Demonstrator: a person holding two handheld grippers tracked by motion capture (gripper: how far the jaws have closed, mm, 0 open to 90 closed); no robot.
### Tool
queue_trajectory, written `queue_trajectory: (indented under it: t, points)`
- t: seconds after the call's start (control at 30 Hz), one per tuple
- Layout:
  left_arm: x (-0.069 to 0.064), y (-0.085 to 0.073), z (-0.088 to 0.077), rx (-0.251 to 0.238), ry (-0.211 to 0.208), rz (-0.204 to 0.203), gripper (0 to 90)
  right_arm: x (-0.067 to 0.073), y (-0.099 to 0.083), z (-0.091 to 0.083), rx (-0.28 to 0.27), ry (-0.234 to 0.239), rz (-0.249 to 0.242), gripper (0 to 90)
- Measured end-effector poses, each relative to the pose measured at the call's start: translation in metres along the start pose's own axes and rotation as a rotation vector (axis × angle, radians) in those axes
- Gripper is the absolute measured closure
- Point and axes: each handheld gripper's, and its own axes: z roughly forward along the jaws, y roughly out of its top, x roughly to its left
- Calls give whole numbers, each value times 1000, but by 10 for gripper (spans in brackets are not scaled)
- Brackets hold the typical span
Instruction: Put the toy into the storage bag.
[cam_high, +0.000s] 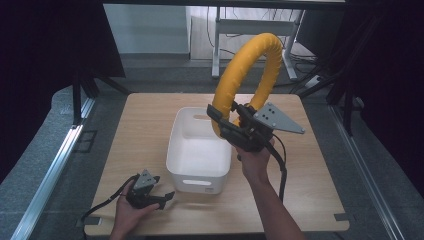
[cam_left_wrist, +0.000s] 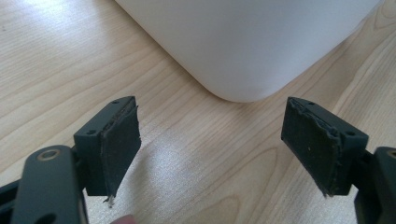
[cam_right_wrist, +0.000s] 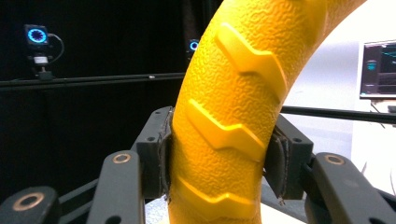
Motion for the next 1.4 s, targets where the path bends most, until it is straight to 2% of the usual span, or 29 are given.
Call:
queue_trajectory:
  t: [0.13, 0.5, 1.4]
  points:
    - [0, 0, -2, -7, 5, -1, 197, 9, 1, 8, 2, 24, -18, 492]
    - [0, 0, -2, -4, 5, 1, 198, 21, -6, 22, 19, 74, 9, 492]
    - [0, 0, -1, 5, -3, 0, 198, 39, -21, 39, 42, 119, 27, 490]
